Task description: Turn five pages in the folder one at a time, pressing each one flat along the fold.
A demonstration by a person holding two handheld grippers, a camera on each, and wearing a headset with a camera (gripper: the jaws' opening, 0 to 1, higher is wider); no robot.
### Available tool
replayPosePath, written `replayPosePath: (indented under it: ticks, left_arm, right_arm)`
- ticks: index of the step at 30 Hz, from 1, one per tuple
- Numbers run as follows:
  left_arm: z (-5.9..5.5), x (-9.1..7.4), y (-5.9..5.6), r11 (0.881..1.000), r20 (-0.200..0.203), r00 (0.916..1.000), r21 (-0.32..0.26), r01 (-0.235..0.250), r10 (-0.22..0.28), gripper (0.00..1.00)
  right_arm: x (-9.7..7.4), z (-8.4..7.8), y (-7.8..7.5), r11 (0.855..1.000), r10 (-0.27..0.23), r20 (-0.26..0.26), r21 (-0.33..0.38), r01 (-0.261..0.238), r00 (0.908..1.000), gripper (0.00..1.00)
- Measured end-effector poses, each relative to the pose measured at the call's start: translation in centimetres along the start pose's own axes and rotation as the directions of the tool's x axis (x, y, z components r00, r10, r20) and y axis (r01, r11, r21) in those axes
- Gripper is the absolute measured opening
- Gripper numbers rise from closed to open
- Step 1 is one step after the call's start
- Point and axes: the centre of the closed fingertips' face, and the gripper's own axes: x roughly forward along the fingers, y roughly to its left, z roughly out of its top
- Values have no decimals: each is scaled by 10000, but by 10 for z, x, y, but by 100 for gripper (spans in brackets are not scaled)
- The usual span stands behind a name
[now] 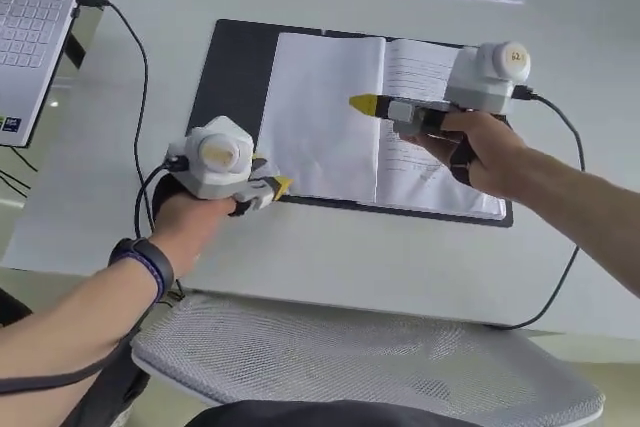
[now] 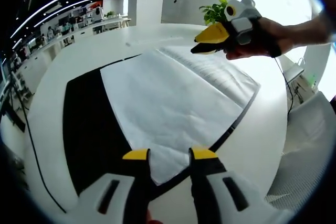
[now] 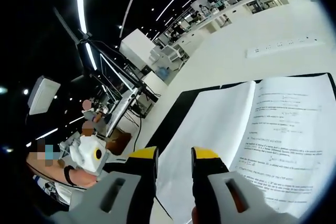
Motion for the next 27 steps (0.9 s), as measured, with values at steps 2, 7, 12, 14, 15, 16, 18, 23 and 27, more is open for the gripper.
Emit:
replayPosePath:
  ticks: [2,7,12,14,15,16,18,23,27]
  left_arm:
    - [1,0,1,9997,151,9997,185,-172,169,26]
    - [0,-1,-1,9986,156,9995,462,-266,259,26]
    - [0,-1,-4,9975,177,9993,620,-342,332,28]
    - [0,-1,-4,9974,199,9992,614,-370,358,28]
    - [0,-1,-4,9975,200,9991,607,-372,360,28]
    - [0,-1,-3,9974,197,9992,612,-369,358,28]
    - [0,-1,-3,9975,184,9993,615,-349,339,28]
    - [1,-1,-3,9978,167,9992,561,-365,356,28]
    - [2,0,-2,9986,156,9993,398,-339,333,28]
  right_arm:
    - [-2,-1,0,10000,-11,30,42,11,10000,22]
    - [-6,-4,-3,10000,-38,5,-58,38,10000,21]
    - [-8,-8,-7,9993,-14,-290,-362,3,9996,20]
    - [-8,-13,-8,9969,95,-652,-778,-146,9978,18]
    - [-7,-15,-9,9957,99,-789,-910,-170,9968,18]
    - [-7,-15,-9,9951,100,-858,-969,-183,9963,18]
    - [-5,-14,-11,9938,139,-923,-1083,-239,9956,18]
    - [0,-9,-20,9944,263,-783,-999,-341,9966,17]
    - [8,-8,-28,9952,317,-783,-903,-388,9964,16]
